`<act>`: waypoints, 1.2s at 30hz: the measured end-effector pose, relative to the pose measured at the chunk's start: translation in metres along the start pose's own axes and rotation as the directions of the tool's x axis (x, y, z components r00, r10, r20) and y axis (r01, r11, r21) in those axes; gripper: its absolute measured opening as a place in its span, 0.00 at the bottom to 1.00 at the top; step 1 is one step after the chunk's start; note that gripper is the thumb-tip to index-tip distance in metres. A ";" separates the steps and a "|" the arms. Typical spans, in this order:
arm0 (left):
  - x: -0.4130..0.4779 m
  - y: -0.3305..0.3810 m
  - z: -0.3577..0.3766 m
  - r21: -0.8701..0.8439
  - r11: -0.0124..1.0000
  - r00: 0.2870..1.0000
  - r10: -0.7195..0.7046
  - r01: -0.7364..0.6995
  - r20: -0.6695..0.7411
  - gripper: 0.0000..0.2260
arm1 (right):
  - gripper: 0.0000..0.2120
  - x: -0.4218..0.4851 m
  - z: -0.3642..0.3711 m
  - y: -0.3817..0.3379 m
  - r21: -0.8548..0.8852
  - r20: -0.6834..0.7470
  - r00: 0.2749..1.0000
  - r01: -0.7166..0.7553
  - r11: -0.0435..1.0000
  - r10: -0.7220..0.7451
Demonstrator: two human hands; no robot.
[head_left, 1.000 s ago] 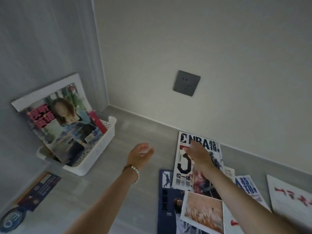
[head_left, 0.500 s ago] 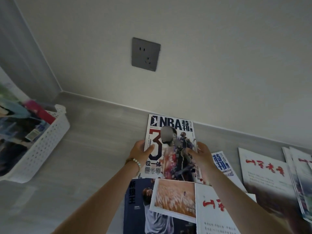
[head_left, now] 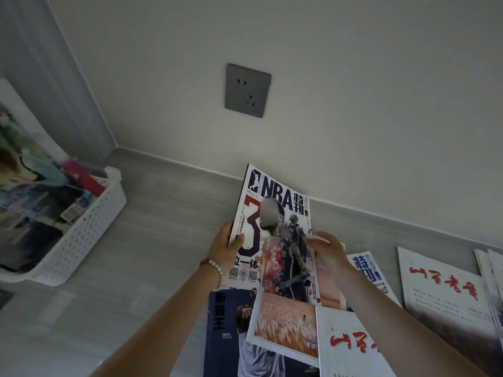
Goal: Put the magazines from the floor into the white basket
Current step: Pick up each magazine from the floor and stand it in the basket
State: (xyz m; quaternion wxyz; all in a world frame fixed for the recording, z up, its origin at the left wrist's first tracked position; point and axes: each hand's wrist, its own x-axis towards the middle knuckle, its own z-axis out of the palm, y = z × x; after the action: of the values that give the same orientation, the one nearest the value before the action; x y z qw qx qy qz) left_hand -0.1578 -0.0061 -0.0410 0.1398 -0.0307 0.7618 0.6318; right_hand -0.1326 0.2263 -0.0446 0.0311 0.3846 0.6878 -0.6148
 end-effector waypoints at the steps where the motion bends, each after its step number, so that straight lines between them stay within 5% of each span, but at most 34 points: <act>1: -0.004 0.004 -0.008 -0.028 0.999 1.000 0.021 -0.021 -0.006 0.14 | 0.21 -0.004 0.005 -0.004 -0.008 0.033 0.999 0.014 1.000 -0.014; 4: -0.015 0.019 -0.040 -0.115 0.992 0.998 0.053 -0.056 -0.034 0.12 | 0.07 -0.019 0.030 -0.023 0.012 0.193 0.978 0.072 0.997 -0.073; 10: -0.041 0.049 -0.131 -0.142 0.984 0.981 0.081 -0.106 -0.174 0.12 | 0.16 -0.053 0.101 -0.070 0.029 0.397 0.907 0.142 0.989 -0.142; 16: -0.069 0.077 -0.232 -0.183 0.971 0.931 0.080 -0.154 -0.357 0.12 | 0.09 -0.101 0.192 -0.149 0.077 0.548 0.744 0.411 0.908 -0.383; 28: -0.113 0.075 -0.344 -0.139 0.943 0.613 0.080 -0.302 -0.786 0.09 | 0.07 -0.171 0.361 -0.227 0.239 0.677 0.339 0.738 0.631 -0.653; 36: -0.087 0.033 -0.338 -0.125 0.950 0.528 0.047 -0.285 -0.848 0.11 | 0.04 -0.139 0.413 -0.204 0.219 0.659 0.375 0.734 0.643 -0.652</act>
State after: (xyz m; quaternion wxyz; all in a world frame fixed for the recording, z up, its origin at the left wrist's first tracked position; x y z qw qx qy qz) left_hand -0.1412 -0.3394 0.0676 -0.3061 -0.2719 0.6495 0.6407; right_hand -0.3283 -0.1904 0.0949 0.0441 -0.1991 0.7527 -0.6260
